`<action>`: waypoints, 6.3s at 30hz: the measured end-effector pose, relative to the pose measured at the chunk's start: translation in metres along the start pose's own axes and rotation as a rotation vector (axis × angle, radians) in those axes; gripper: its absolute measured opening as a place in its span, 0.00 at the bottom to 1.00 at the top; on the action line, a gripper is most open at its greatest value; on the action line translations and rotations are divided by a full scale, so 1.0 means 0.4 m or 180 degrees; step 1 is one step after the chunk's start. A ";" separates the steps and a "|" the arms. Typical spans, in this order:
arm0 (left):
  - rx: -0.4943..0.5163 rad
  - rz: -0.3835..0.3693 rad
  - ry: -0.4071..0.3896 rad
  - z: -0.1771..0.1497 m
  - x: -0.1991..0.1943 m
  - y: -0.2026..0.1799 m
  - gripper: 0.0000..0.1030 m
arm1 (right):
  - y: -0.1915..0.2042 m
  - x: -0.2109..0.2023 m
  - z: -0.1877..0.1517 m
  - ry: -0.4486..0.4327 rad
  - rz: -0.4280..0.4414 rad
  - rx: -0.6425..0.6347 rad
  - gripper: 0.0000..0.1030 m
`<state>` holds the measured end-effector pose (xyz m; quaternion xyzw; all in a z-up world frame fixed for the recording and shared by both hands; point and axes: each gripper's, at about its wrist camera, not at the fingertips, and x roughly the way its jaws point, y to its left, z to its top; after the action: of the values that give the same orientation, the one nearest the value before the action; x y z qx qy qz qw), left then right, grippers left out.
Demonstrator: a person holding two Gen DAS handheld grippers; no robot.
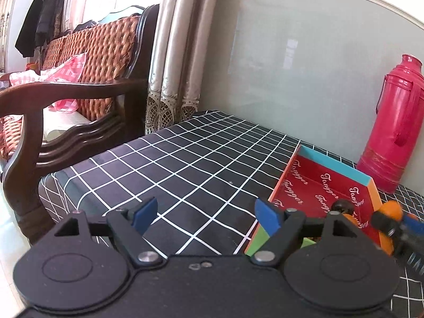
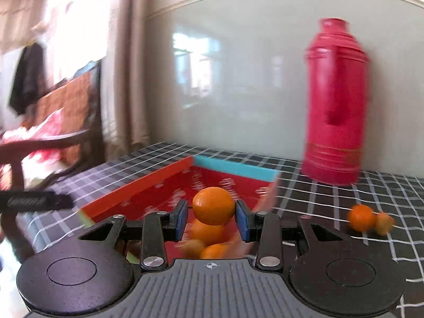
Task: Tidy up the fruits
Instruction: 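Carry the small orange with the right gripper into the box and release, then reach the left gripper to the remaining orange and close on it, then carry the orange with the left gripper into the box and release, then reach the right gripper to the orange carrot piece and close on it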
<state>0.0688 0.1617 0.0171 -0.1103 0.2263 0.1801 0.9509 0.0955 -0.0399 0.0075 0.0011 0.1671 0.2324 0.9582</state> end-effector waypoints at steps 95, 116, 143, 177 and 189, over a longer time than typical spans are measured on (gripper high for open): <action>0.1776 -0.1923 0.0577 -0.164 0.206 -0.868 0.33 | -0.521 -0.381 -0.127 -0.0355 -0.3482 0.0886 1.00; 0.1663 -0.1881 0.0361 -0.145 0.101 -0.785 0.32 | -0.488 -0.350 -0.120 -0.0324 -0.3375 0.0736 1.00; 0.0456 -0.0413 0.0263 0.014 0.130 -0.306 0.41 | -0.323 -0.146 -0.061 -0.0195 -0.2576 0.0360 1.00; 0.0151 -0.0017 -0.0147 0.040 0.015 -0.051 0.71 | -0.425 0.118 -0.040 0.0591 -0.1996 0.0999 1.00; -0.0023 0.0315 -0.0189 0.036 0.004 0.023 0.76 | -0.503 0.220 -0.033 0.0886 -0.1959 0.1015 0.43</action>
<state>0.0721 0.1748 0.0278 -0.0970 0.2026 0.2310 0.9467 0.2542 -0.1811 -0.0492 0.0684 0.3223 -0.0974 0.9391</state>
